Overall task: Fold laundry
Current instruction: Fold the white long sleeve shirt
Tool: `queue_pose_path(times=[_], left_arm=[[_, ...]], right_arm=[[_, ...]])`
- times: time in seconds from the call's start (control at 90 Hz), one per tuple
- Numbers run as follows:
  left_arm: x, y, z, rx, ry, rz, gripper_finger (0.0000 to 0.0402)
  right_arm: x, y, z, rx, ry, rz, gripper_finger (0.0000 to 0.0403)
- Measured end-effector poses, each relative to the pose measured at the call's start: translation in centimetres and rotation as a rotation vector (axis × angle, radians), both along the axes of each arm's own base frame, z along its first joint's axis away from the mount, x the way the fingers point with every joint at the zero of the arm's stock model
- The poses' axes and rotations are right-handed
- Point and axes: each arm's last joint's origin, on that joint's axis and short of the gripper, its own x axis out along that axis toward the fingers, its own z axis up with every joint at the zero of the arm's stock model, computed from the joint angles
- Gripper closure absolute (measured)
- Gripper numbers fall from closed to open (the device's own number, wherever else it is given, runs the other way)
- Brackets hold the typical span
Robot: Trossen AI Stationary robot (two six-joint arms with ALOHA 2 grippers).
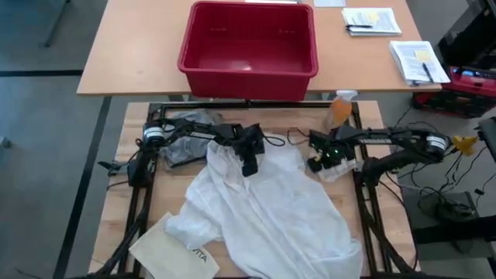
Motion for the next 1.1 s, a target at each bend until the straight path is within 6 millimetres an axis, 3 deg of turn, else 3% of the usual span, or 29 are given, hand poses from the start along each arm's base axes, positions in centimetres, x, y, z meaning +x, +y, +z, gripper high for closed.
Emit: queue_pose_path(times=[0.2, 0.3, 0.444, 0.667, 0.867, 1.1], left_arm=[[-0.1, -0.1, 1.1, -0.019, -0.018, 0.007, 0.0402], [-0.2, 0.0, 3.3, -0.013, -0.066, 0.012, 0.0402], [-0.8, -0.1, 6.5, 0.008, -0.142, 0.002, 0.0402], [-1.5, 0.4, 9.0, 0.035, -0.236, -0.045, 0.0402], [-2.3, 2.7, 9.1, -0.021, -0.26, -0.02, 0.0402], [-3.8, 6.0, 9.7, -0.089, -0.34, -0.042, 0.0402]], right_arm=[[-0.3, 2.2, 3.9, -0.164, -0.239, -0.051, 0.0403], [-0.6, 2.5, 5.7, -0.245, -0.39, -0.052, 0.0403], [-0.2, 1.9, 6.6, -0.376, -0.512, -0.007, 0.038], [2.0, 0.4, 5.9, -0.448, -0.573, 0.033, 0.028], [3.8, -1.0, 3.5, -0.457, -0.484, -0.025, 0.0175], [5.0, -2.7, 0.7, -0.381, -0.41, -0.124, 0.0141]])
